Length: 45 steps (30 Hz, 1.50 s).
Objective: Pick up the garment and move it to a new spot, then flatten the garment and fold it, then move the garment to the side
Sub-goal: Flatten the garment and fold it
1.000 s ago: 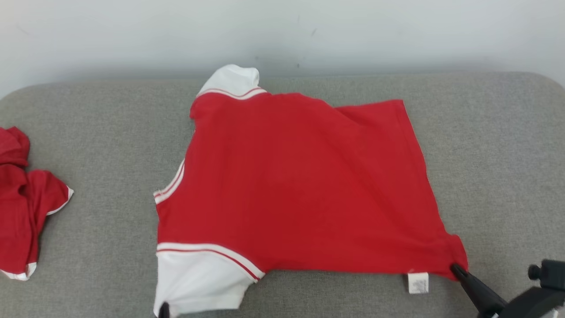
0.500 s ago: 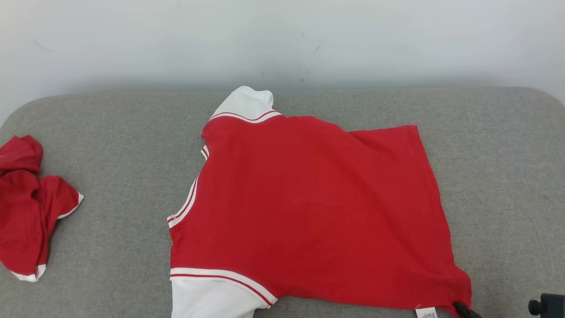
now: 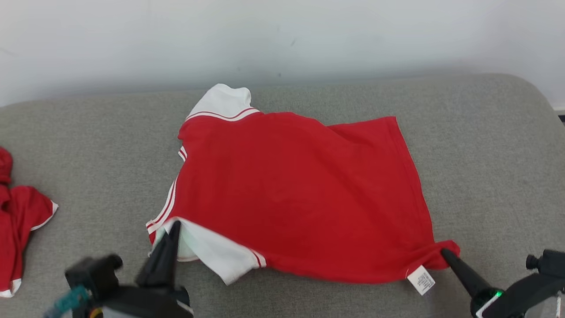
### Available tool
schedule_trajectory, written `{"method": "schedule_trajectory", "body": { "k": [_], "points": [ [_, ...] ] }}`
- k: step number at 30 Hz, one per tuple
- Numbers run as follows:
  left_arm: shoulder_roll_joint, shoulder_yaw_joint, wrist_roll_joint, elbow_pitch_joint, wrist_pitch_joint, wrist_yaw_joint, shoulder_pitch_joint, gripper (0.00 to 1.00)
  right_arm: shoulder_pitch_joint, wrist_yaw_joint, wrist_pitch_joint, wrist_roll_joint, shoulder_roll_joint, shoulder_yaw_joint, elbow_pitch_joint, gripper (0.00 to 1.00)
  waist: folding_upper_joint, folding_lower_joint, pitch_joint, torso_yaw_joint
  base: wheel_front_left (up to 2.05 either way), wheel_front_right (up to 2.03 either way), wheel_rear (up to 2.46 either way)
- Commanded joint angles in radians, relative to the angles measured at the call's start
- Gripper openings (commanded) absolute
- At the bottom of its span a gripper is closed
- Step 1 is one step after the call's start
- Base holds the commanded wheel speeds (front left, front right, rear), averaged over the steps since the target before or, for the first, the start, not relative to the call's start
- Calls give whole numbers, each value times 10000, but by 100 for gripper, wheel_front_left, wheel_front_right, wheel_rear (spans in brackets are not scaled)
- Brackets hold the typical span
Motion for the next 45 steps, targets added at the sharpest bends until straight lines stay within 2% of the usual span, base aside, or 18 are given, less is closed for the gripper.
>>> {"method": "schedule_trajectory", "body": {
  "k": [1,8,16,22,23,24,25,26,34,41,45],
  "points": [
    [94,55,79,83,47,-12,-230,0,-166,-23,46,13,53,-28,30,0,-1,-1,177,-121,0,0,0],
    [249,145,-74,1838,690,-613,-2501,0,-1487,-23,250,-213,404,-250,855,0,-1,-1,830,-329,0,0,0],
    [198,-304,325,4198,1146,-1340,-4624,0,-3281,-23,242,-1098,812,-162,2393,0,-1,-1,1418,-511,0,0,0],
    [34,-501,438,5709,849,-1677,-5447,0,-3991,-23,-43,-1909,896,174,2936,0,-1,-1,1564,-555,0,0,0],
    [5,-511,451,5970,772,-1727,-5533,0,-4048,-23,-108,-2051,895,226,3013,4,-1,-1,1557,-553,0,0,0],
    [-28,-531,510,6172,647,-1741,-5617,6,-4106,-23,-191,-2221,861,302,3075,32,-1,-1,1532,-543,0,0,0],
    [-72,-564,599,6371,495,-1750,-5672,75,-4134,-23,-283,-2405,818,358,3158,100,-1,-1,1491,-533,0,0,0],
    [-129,-619,634,6564,367,-1794,-5687,100,-4144,-23,-358,-2444,840,373,3239,100,-1,-1,1437,-524,0,0,0],
    [-423,-565,535,7409,-850,-1956,-5275,100,-3790,-23,-1349,-3546,575,654,3229,100,-1,-1,862,-417,0,0,0],
    [-344,-596,800,7057,-1348,-1857,-4460,100,-3015,-23,-1879,-4081,496,689,2986,100,-1,-1,620,-226,0,0,0],
    [-237,-651,1024,6688,-1485,-1648,-3699,100,-2410,-23,-2028,-4224,599,506,2886,100,-1,-1,572,-137,0,0,0]
  ]
}}
